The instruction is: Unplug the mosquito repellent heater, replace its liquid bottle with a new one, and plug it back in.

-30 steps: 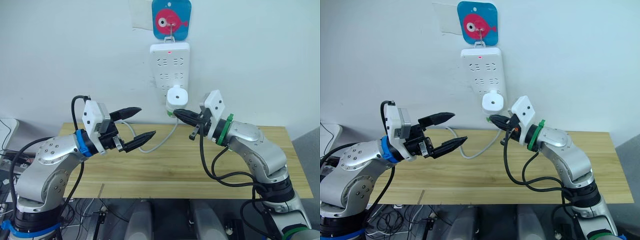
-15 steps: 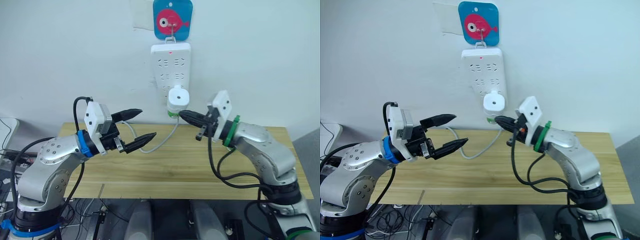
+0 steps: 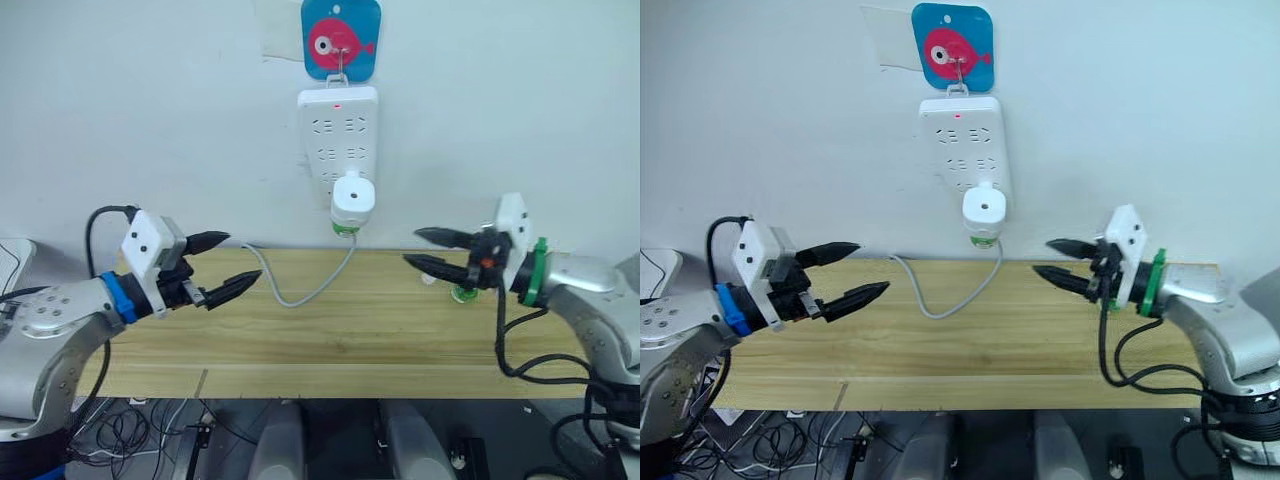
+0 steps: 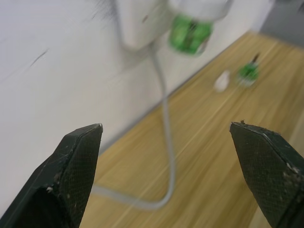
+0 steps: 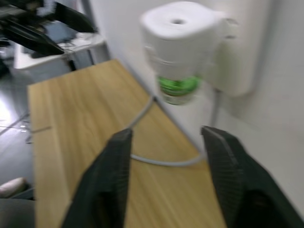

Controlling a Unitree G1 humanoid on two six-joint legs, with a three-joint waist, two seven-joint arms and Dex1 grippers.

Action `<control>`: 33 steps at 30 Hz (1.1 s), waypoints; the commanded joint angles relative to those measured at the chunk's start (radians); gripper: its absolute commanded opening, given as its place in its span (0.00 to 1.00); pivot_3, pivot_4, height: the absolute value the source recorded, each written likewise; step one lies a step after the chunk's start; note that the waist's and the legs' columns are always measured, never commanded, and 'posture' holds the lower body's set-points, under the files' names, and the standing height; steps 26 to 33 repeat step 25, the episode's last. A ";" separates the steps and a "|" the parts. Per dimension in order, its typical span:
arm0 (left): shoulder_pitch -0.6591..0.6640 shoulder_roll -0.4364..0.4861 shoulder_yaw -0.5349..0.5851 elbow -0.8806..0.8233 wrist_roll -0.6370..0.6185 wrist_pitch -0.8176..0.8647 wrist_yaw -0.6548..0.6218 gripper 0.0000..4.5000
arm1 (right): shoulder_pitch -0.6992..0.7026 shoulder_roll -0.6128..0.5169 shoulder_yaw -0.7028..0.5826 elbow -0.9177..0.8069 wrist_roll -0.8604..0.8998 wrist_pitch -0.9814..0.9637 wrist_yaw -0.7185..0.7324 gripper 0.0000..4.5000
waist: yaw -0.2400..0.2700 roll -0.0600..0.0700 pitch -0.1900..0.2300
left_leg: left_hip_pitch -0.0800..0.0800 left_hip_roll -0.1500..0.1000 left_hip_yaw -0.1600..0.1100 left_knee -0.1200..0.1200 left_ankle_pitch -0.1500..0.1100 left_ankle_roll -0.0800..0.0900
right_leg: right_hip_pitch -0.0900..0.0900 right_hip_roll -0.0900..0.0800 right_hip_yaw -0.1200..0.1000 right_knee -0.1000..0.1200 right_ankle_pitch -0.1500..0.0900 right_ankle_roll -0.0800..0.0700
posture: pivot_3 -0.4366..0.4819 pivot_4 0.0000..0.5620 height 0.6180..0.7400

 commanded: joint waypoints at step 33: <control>-0.002 0.027 0.028 0.240 0.130 -0.172 -0.101 1.00 | -0.024 -0.144 -0.163 0.655 -0.165 -0.358 0.133 0.99 | -0.002 -0.001 -0.001 | 0.001 0.001 0.011 0.001 0.000 0.000 | -0.001 0.000 0.003 0.001 0.000 0.000 | 0.49 0.36 1.00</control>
